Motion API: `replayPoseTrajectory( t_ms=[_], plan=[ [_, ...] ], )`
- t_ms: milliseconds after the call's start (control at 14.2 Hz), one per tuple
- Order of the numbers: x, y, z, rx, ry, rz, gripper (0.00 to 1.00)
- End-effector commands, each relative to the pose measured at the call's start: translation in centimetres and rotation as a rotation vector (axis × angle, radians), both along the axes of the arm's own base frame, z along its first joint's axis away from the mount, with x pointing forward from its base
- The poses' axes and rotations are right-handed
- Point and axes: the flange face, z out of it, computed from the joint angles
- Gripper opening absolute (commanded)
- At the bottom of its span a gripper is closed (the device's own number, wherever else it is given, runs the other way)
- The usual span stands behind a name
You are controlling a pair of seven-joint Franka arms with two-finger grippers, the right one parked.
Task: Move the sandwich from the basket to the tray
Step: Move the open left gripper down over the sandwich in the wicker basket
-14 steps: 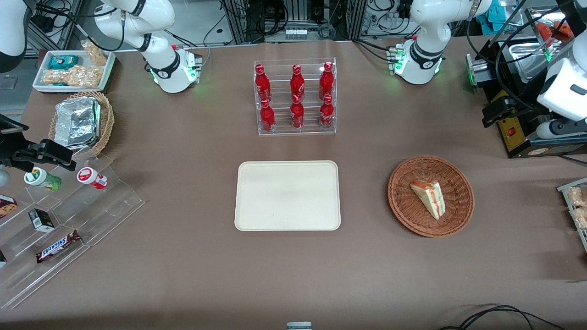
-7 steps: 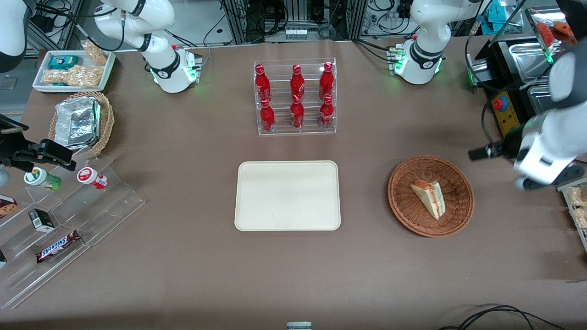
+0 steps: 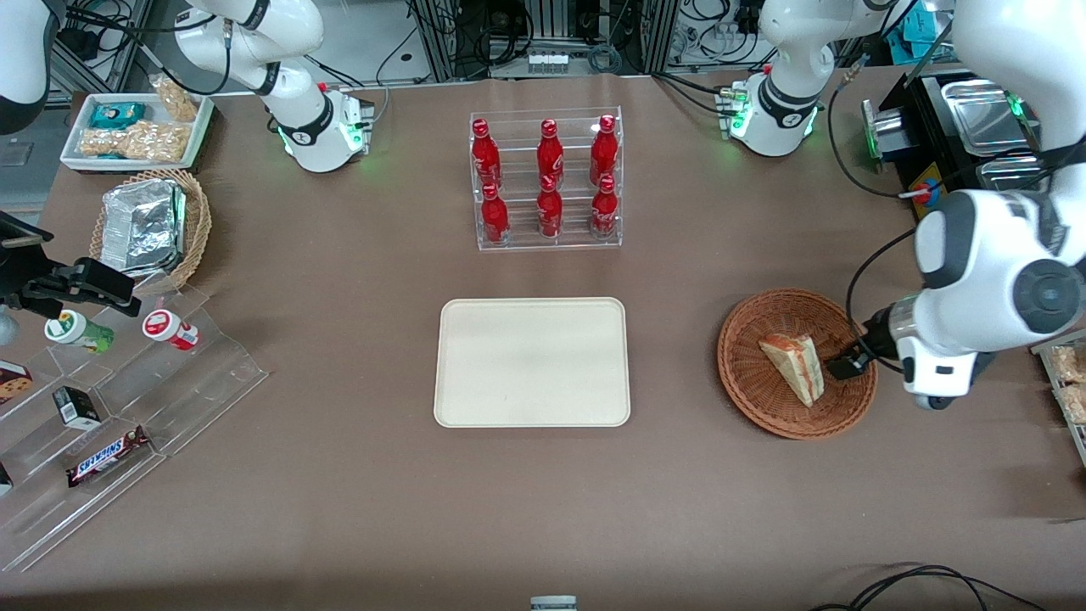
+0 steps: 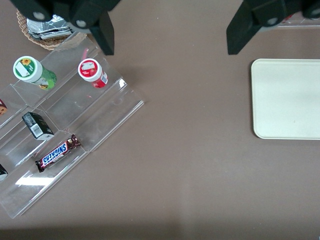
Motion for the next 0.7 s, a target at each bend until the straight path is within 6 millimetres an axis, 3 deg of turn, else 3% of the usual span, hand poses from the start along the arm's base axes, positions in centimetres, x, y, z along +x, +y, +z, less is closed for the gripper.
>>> replayPoseTrajectory(
  t_ms=[0,281,632],
  plan=[
    [-1.8,-0.1,-2.2,0.017,-0.039,0.029,1.00],
    [-2.1,-0.3,-5.1,0.007,-0.051,0.035,1.00],
    [-2.1,-0.5,-6.2,0.017,-0.028,0.140,1.00]
  ],
)
